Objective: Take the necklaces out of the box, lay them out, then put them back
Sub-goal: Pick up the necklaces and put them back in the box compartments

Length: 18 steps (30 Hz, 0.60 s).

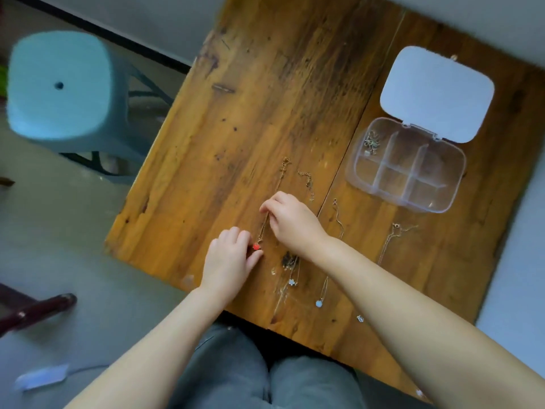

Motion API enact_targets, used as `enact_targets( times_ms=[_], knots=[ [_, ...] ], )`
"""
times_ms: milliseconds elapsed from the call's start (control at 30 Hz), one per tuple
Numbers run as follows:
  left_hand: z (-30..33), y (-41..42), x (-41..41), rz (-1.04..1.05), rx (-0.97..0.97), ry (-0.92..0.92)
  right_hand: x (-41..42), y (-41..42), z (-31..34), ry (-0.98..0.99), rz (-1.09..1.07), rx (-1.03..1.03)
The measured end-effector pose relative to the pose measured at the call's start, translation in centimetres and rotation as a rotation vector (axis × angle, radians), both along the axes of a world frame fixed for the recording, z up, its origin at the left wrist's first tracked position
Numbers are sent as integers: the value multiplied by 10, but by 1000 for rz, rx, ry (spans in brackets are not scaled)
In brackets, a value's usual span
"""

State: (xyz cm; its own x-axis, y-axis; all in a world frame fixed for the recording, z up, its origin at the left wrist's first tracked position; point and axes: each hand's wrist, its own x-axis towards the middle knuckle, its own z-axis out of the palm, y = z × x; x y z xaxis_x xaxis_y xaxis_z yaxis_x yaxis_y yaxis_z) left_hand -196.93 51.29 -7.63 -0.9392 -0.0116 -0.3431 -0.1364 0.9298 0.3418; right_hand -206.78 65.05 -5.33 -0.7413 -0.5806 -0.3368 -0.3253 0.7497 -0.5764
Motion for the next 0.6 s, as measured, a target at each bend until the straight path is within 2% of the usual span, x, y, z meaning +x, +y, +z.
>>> enact_targets(
  times_ms=[133,267,367,600],
  knots=[
    [1,0,-5,-30,-9,64,9,1,-3,92,120,42],
    [4,3,-11,1,-16,48,12,-1,-7,176,253,85],
    [6,6,-17,49,-32,49,10,-3,-9,202,238,83],
    [7,7,-22,22,14,64,10,-7,-11,225,216,102]
  ],
)
